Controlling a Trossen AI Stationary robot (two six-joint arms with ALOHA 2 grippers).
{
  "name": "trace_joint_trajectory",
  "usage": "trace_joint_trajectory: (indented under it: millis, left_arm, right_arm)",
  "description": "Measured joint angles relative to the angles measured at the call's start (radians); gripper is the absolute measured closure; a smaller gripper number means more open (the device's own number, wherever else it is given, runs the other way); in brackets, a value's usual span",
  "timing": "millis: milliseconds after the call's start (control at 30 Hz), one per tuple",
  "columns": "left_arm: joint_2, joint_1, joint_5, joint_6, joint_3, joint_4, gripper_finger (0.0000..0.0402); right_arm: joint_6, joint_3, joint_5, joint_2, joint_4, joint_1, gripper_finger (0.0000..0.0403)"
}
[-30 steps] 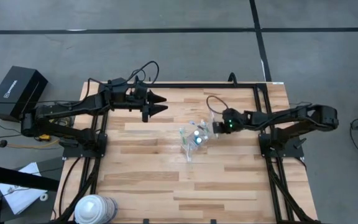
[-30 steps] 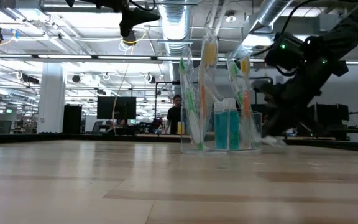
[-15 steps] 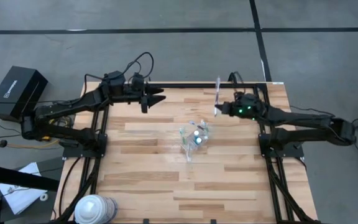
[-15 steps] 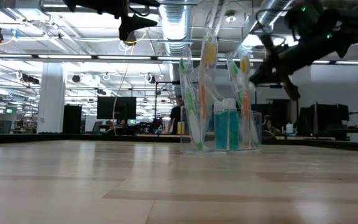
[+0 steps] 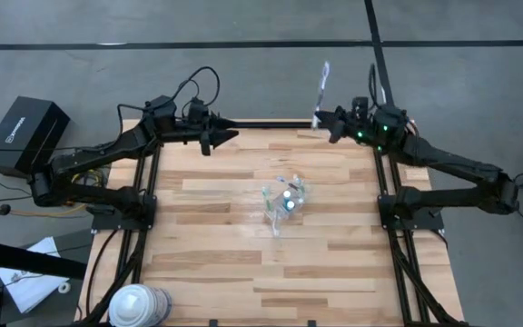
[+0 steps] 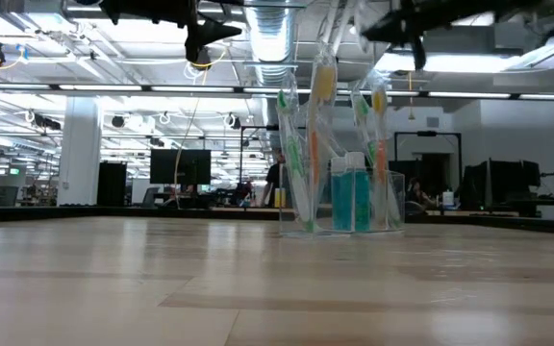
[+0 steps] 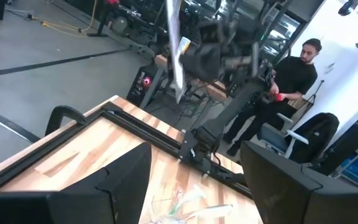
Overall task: Pick & Place toothbrushing station
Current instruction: Put the purple toothbrush into the transparent organizer
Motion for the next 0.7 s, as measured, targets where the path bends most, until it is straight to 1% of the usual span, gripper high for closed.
trace_joint_trajectory:
  millis: [167, 367, 533, 700]
  left_arm:
    - [0.000, 0.000, 0.002, -0.003, 0.048, 0.013, 0.0160]
    - [-0.001, 0.000, 0.002, 0.036, 0.170, 0.020, 0.0160]
    - [0.008, 0.000, 0.006, 0.069, 0.256, 0.017, 0.0160]
    - [0.021, 0.001, 0.026, 0.051, 0.287, 0.013, 0.0160]
  right_arm:
    - [-0.109, 0.208, -0.017, 0.119, -0.102, 0.069, 0.0402]
    - [-0.181, 0.385, -0.036, 0.296, -0.136, 0.165, 0.0402]
    - [-0.206, 0.507, -0.114, 0.426, -0.133, 0.192, 0.0402]
    - [-0.247, 0.649, -0.177, 0.538, -0.132, 0.216, 0.0402]
